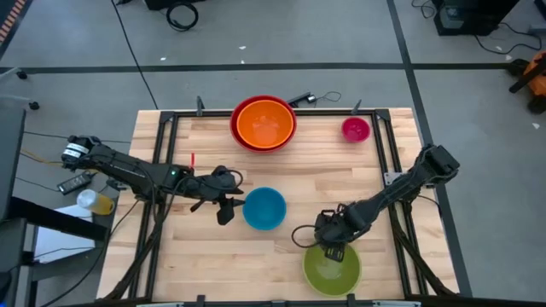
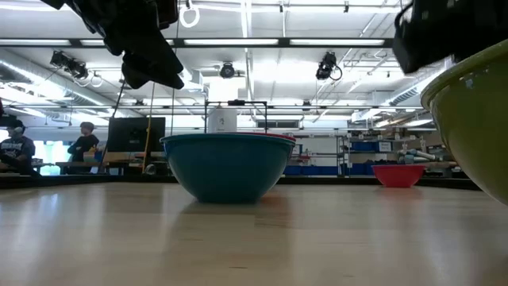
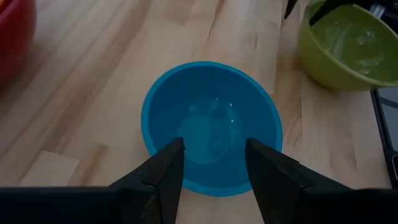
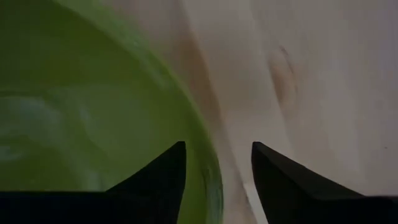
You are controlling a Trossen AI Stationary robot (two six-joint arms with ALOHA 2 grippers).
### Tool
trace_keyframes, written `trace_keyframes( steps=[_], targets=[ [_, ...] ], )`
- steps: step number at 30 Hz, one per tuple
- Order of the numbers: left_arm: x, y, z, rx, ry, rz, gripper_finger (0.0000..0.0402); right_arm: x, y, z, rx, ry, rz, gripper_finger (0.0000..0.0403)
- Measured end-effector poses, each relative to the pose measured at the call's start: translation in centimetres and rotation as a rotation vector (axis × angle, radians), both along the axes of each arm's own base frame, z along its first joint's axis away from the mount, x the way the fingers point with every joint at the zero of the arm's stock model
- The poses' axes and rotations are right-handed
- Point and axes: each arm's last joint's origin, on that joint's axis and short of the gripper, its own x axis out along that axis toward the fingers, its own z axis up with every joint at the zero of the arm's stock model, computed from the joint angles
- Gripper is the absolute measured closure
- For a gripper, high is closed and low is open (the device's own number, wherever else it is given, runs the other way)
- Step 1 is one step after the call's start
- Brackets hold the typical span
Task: Nest bowls inside each other
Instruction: Stack the green bowl into the orange bowl
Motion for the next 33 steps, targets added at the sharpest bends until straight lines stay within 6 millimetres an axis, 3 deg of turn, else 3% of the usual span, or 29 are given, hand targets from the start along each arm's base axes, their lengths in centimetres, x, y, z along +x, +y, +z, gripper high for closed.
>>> trace_keyframes(
  steps=[4, 8, 11, 14, 18, 24, 30, 33],
  targets=[
    [0.0, -0.1, 0.0, -0.010, 0.001, -0.009, 0.0230, 0.6, 0.2, -1.3, 0.020, 0.037, -0.005, 0.0282],
    [-0.1, -0.2, 0.0, -0.032, 0.001, -0.006, 0.0230, 1.8, -0.1, -0.2, 0.064, -0.030, -0.019, 0.0380],
    [-0.1, -0.2, 0.0, -0.033, 0.000, -0.005, 0.0230, 2.6, -1.7, 1.0, 0.010, -0.090, -0.056, 0.0379],
    [0.0, 0.0, 0.0, -0.038, 0.000, 0.006, 0.0230, 3.6, -4.0, 3.6, -0.067, -0.227, -0.099, 0.0378],
    [0.0, 0.3, 0.0, -0.062, -0.002, 0.038, 0.0230, 4.0, -8.9, 6.7, -0.158, -0.358, -0.164, 0.0389],
    [-0.1, 1.3, 0.6, -0.136, -0.029, 0.130, 0.0230, 2.9, -18.6, 10.6, -0.320, -0.537, -0.417, 0.0378],
    [-0.5, 2.8, 1.4, -0.195, -0.077, 0.254, 0.0230, 4.1, -27.8, 11.8, -0.324, -0.835, -0.600, 0.0386],
    [-0.5, 3.4, 1.4, -0.200, -0.082, 0.299, 0.0230, 5.6, -31.1, 10.4, -0.301, -0.930, -0.627, 0.0388]
  ],
)
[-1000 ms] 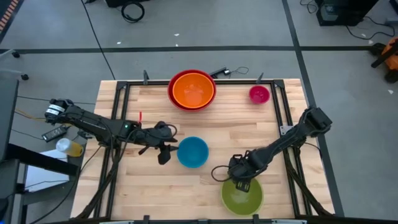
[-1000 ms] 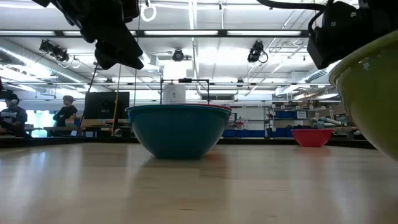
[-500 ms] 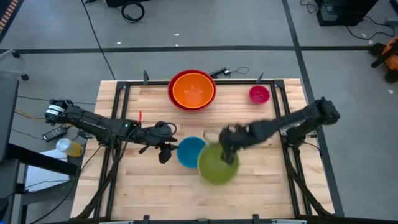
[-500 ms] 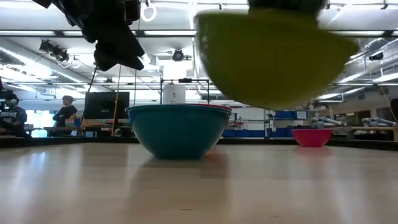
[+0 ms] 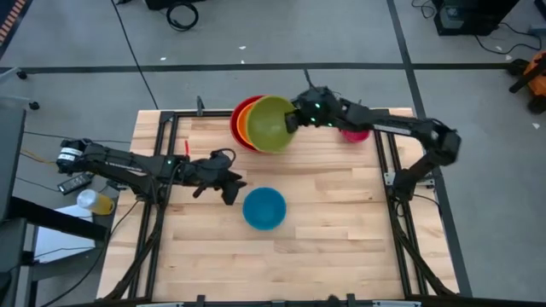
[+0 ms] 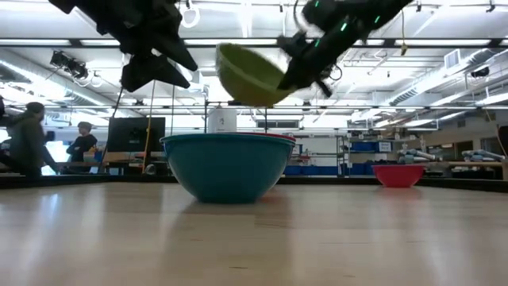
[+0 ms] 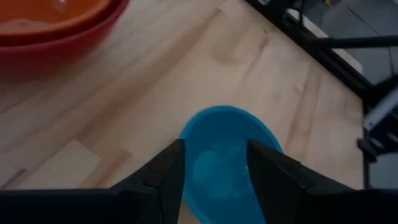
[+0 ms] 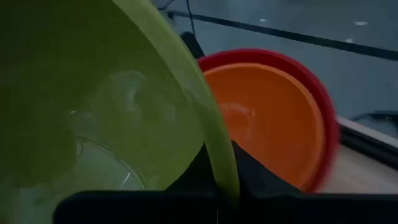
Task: Nest bowls inside each other
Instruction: Stack the green bowl into the orange bowl, then stack the blue bowl into the green bowl
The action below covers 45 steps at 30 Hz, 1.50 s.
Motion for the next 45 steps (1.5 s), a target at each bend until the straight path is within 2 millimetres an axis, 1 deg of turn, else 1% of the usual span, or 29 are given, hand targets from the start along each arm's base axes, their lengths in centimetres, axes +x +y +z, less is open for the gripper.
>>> trace_keyframes(
  steps=[4, 7, 8, 9, 12, 15, 18, 22, 26, 29, 32, 35, 37, 41, 43, 45],
  targets=[
    [0.0, 0.6, 0.0, -0.028, 0.000, 0.048, 0.0230, 1.0, -3.3, -3.4, 0.047, 0.013, -0.075, 0.0380],
    [-0.1, 0.7, -0.1, -0.064, 0.000, 0.083, 0.0230, 1.2, -4.9, -6.4, 0.082, 0.091, -0.120, 0.0372],
    [0.0, 0.7, -0.1, -0.072, -0.003, 0.096, 0.0230, 1.3, -5.2, -7.0, 0.090, 0.106, -0.129, 0.0369],
    [-0.1, 0.8, -0.1, -0.079, -0.008, 0.112, 0.0230, 1.4, -5.4, -7.5, 0.096, 0.110, -0.131, 0.0365],
    [-0.1, 0.8, -0.1, -0.096, -0.013, 0.136, 0.0230, 2.1, -5.6, -8.1, 0.079, 0.082, -0.125, 0.0348],
    [0.0, 0.8, -0.2, -0.113, -0.016, 0.159, 0.0230, 2.4, -5.9, -8.8, 0.084, 0.074, -0.114, 0.0321],
    [0.0, 0.8, -0.2, -0.126, -0.021, 0.174, 0.0230, 2.3, -6.3, -8.9, 0.100, 0.055, -0.092, 0.0285],
    [0.0, 0.8, -0.2, -0.131, -0.020, 0.181, 0.0230, 1.9, -6.6, -8.4, 0.092, 0.047, -0.092, 0.0230],
    [-0.1, 0.8, -0.3, -0.131, -0.011, 0.182, 0.0230, 1.1, -6.9, -6.3, 0.039, -0.001, -0.099, 0.0180],
    [-0.1, 0.8, -0.3, -0.129, -0.001, 0.183, 0.0230, 0.0, -7.0, -4.5, 0.009, -0.017, -0.137, 0.0158],
    [-0.1, 0.8, -0.3, -0.130, -0.001, 0.181, 0.0230, -1.4, -6.7, -2.7, -0.027, 0.010, -0.183, 0.0153],
    [-0.1, 0.7, -0.3, -0.130, -0.001, 0.177, 0.0230, -2.5, -6.4, -2.1, -0.068, 0.102, -0.218, 0.0159],
    [-0.1, 0.6, -0.3, -0.129, -0.001, 0.173, 0.0230, -2.6, -6.3, -2.5, -0.084, 0.166, -0.220, 0.0166],
    [-0.1, 0.6, -0.3, -0.130, -0.002, 0.172, 0.0230, -1.5, -6.3, -4.6, -0.070, 0.232, -0.196, 0.0179],
    [-0.1, 0.5, -0.3, -0.130, -0.001, 0.166, 0.0230, -0.9, -6.0, -5.6, -0.030, 0.237, -0.186, 0.0184],
    [-0.2, 0.1, -0.3, -0.129, 0.000, 0.151, 0.0230, -0.4, -5.4, -5.8, 0.003, 0.216, -0.172, 0.0188]
  ],
)
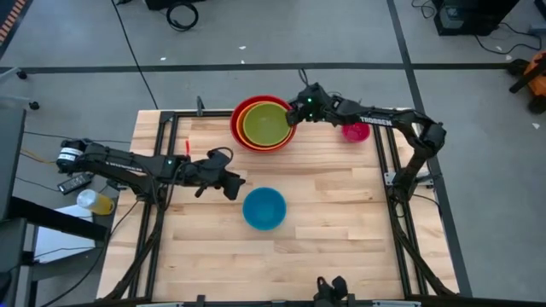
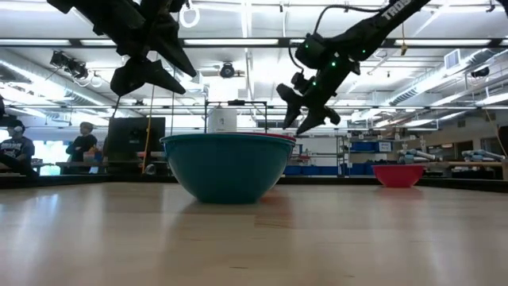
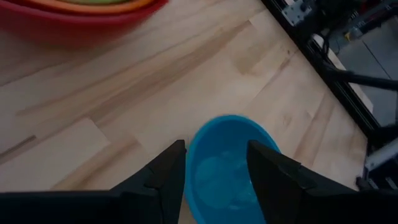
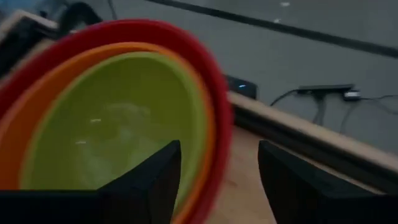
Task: Nest bowls inside each other
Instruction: Stack the blue bowl into the green bowl
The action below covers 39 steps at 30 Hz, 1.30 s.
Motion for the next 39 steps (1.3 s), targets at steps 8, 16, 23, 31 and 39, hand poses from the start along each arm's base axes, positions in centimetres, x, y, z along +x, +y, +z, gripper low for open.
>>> trace_keyframes(
  steps=[8, 16, 23, 31, 39],
  targets=[
    [0.8, -1.9, -1.4, 0.035, 0.063, -0.098, 0.0230, 0.1, 3.7, 2.7, 0.056, -0.051, 0.141, 0.0190],
    [2.8, -2.9, -4.5, 0.030, 0.173, -0.183, 0.0230, -3.5, 8.0, 3.8, 0.214, 0.225, 0.195, 0.0190],
    [4.2, -3.1, -8.0, 0.034, 0.304, -0.204, 0.0230, -5.0, 11.3, 4.6, 0.179, 0.391, 0.134, 0.0190],
    [5.3, -2.8, -9.5, 0.037, 0.314, -0.203, 0.0260, -5.0, 14.5, 5.2, 0.194, 0.373, 0.122, 0.0190],
    [5.2, -1.9, -7.8, 0.126, 0.253, -0.267, 0.0388, -6.3, 17.7, 5.5, 0.249, 0.438, 0.091, 0.0197]
  ],
)
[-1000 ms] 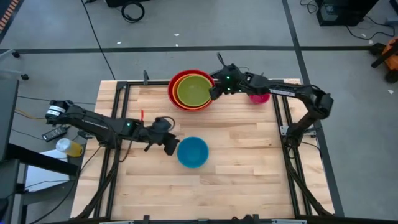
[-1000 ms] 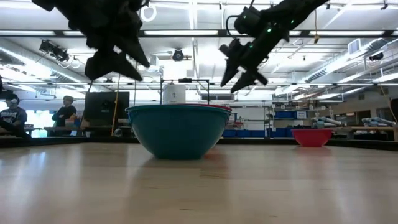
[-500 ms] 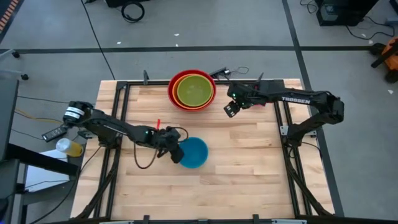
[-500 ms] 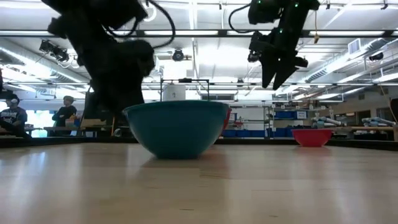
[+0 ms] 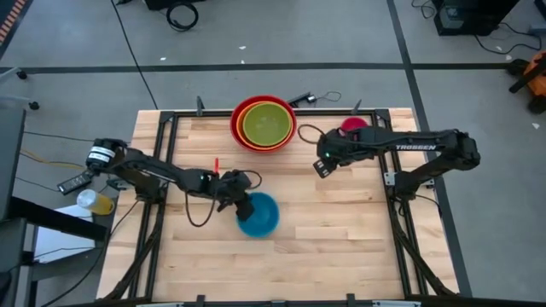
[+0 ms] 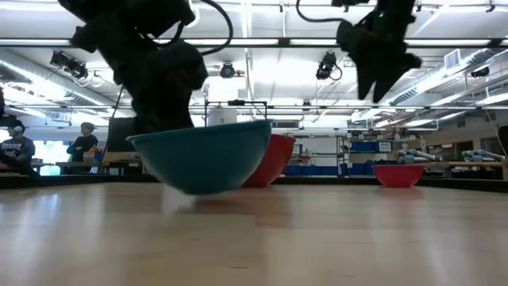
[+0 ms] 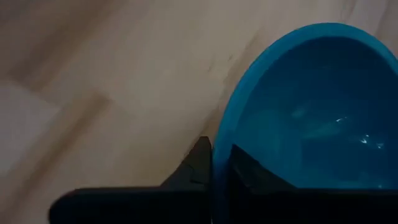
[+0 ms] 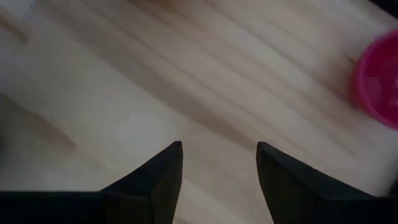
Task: Nest bowls inside each other
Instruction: Stack the blue bowl into the green bowl
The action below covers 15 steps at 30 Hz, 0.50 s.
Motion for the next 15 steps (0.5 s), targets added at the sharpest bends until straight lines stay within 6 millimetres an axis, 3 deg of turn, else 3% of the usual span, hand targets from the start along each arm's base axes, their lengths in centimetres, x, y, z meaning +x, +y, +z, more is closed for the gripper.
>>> trace_keyframes(
  steps=[6, 15],
  targets=[
    [-0.6, 3.0, 2.7, 0.070, -0.066, 0.002, 0.0391, -1.6, 1.9, 1.1, 0.005, -0.006, -0.019, 0.0209],
    [0.4, 10.9, 9.7, 0.263, -0.233, 0.146, 0.0391, -4.5, 1.8, 3.4, -0.107, -0.094, -0.091, 0.0213]
  ],
)
